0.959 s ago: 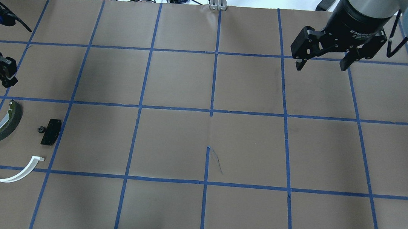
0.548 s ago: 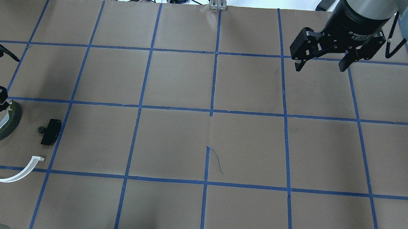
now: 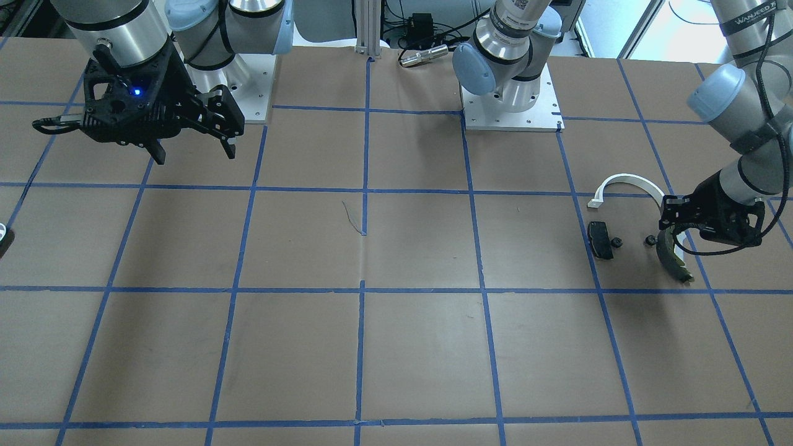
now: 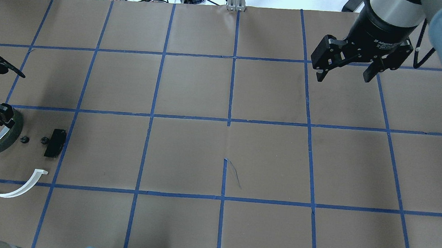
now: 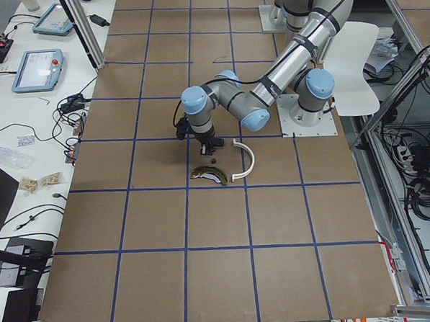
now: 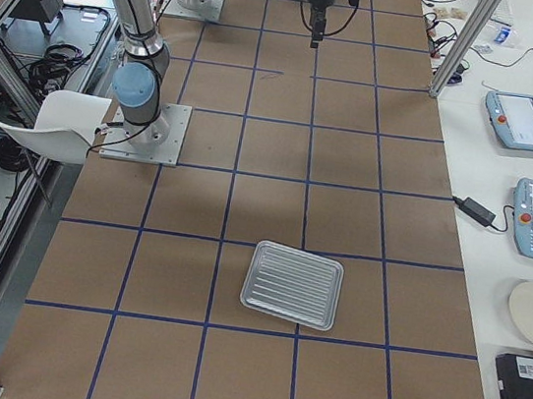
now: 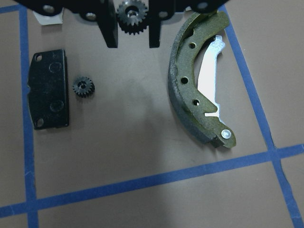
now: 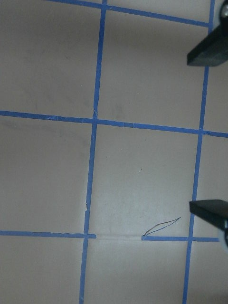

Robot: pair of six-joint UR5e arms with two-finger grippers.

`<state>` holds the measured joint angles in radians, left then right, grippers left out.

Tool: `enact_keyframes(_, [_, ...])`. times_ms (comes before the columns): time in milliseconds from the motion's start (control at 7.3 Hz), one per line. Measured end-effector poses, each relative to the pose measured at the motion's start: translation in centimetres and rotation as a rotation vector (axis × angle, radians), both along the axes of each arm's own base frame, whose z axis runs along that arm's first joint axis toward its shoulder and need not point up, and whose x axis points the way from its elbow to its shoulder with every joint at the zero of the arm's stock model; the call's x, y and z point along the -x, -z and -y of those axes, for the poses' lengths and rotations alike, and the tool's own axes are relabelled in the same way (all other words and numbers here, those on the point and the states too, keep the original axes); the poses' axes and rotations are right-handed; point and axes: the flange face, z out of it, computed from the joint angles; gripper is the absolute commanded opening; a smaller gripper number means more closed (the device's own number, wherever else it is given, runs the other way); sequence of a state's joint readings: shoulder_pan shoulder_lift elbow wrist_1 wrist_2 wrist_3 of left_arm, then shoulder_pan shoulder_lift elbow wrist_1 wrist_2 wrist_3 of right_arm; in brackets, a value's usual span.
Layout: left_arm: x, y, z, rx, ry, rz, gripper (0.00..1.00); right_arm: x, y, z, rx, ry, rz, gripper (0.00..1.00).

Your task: Place bearing gear from tray to pile

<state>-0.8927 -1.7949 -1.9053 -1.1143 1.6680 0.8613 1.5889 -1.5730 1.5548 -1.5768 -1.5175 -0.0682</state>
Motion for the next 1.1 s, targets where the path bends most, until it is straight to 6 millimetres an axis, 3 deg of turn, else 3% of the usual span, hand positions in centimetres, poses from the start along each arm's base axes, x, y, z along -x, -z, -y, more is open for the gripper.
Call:
enact_keyframes(685, [0.6, -1.5, 0.1, 0.016, -0.017, 0.018, 1.0, -0.2, 0.1, -0.1, -0.002, 0.003, 0.006, 1.0])
enact_keyframes(822, [1.6, -2.5, 0.4, 0.028, -0.016, 0.028, 1.0, -0.2, 0.1, -0.1, -0.002, 0.003, 0.006, 1.0])
enact_keyframes(1096, [7.5, -7.3, 2.7, 0.056, -0.021, 0.056, 1.0, -0.2, 0.1, -0.1, -0.002, 0.004, 0.008, 1.0])
